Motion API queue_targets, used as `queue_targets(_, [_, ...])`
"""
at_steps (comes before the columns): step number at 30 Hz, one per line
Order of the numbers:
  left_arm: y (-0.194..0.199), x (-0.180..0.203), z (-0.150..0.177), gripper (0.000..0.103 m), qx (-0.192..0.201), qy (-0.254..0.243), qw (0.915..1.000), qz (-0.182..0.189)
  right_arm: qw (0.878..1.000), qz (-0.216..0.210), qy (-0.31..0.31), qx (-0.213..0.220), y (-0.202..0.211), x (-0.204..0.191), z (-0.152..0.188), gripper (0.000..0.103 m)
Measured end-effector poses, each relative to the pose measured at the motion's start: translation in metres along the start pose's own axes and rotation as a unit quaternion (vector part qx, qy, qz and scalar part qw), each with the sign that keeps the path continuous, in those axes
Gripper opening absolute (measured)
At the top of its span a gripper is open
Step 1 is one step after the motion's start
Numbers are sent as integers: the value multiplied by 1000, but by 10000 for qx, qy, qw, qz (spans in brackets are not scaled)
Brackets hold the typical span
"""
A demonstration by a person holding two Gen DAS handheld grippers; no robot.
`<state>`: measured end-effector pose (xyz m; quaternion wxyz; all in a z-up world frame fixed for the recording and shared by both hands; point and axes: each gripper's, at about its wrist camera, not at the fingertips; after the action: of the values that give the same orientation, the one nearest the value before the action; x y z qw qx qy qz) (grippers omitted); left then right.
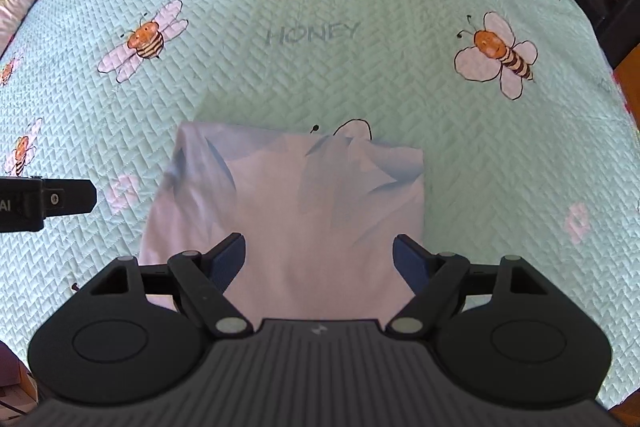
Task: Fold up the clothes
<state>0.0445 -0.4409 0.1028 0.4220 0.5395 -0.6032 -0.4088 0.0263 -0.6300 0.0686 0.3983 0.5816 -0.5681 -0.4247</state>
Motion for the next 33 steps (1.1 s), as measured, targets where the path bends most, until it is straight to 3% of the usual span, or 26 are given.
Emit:
queue_targets(15, [-1, 25, 25, 84, -69, -333, 9994, -36, 10000, -19, -9, -94, 1, 6, 23, 81])
queue_targets(33, [-13, 29, 36, 84, -156, -436, 9987, -204, 9999, -2, 112, -75, 2, 1, 31, 81])
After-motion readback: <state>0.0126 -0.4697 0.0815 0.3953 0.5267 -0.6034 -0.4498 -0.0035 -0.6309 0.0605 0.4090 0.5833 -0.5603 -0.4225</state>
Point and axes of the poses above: each gripper's, at about its wrist camera, not at the fingertips, and y roughly against the way its jaws point, x to its right, z to its underside, and after that the axes turned 2 degrees about -x, right-handed
